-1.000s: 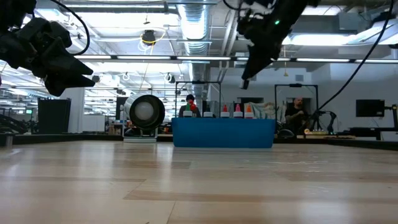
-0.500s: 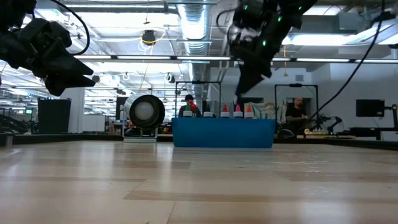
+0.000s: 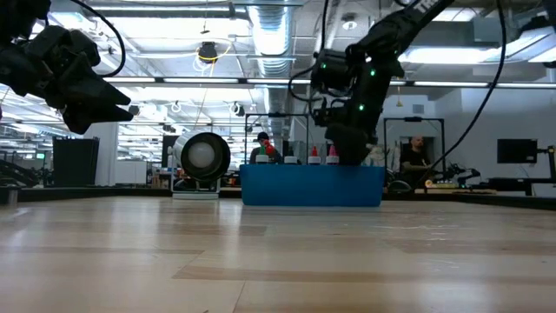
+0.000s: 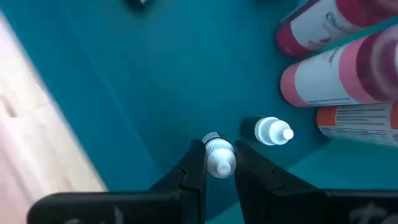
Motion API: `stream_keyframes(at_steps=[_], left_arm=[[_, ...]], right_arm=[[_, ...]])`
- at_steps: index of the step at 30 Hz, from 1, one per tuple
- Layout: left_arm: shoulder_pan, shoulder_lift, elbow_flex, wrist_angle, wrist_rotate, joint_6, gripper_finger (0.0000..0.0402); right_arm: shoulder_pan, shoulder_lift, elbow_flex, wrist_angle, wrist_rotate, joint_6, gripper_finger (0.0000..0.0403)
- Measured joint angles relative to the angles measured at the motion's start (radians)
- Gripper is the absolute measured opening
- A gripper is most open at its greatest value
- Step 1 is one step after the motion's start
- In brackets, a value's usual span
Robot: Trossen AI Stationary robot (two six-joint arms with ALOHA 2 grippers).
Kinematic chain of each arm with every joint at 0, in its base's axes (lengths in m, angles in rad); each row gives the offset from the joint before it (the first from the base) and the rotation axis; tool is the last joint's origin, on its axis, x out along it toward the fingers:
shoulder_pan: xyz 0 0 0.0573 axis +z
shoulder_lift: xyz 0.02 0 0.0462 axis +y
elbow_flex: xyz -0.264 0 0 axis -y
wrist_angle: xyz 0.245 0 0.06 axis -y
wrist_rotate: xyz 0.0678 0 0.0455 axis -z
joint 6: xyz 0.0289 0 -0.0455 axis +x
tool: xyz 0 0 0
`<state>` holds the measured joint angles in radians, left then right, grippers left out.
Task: Pick & Place food coloring
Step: Put the small violet food coloring bottle into the blue bin, then return to Home Position
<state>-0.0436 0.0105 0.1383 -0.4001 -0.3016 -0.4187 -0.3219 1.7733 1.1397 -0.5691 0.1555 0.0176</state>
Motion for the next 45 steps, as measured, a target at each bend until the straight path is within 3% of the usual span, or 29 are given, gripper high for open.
stream_keyframes(at_steps=[8,32,39,45], left_arm=[[0.0,0.0,0.0,-0.001,-0.001,0.0,0.0198],[0.0,0.0,0.0,-0.002,-0.001,0.006,0.0198],[0.0,0.0,0.0,-0.002,-0.001,0.011,0.0198],[0.0,0.0,0.0,-0.001,0.001,0.011,0.0198]], right_arm=[[-0.001,0.017,0.003,0.009,0.001,-0.019,0.0054],[-0.01,0.015,0.01,-0.007,-0.022,-0.026,0.0118],[-0.023,0.015,0.147,-0.131,0.09,-0.023,0.0104],[-0.009,-0.031,0.317,-0.338,0.1,-0.053,0.0095]])
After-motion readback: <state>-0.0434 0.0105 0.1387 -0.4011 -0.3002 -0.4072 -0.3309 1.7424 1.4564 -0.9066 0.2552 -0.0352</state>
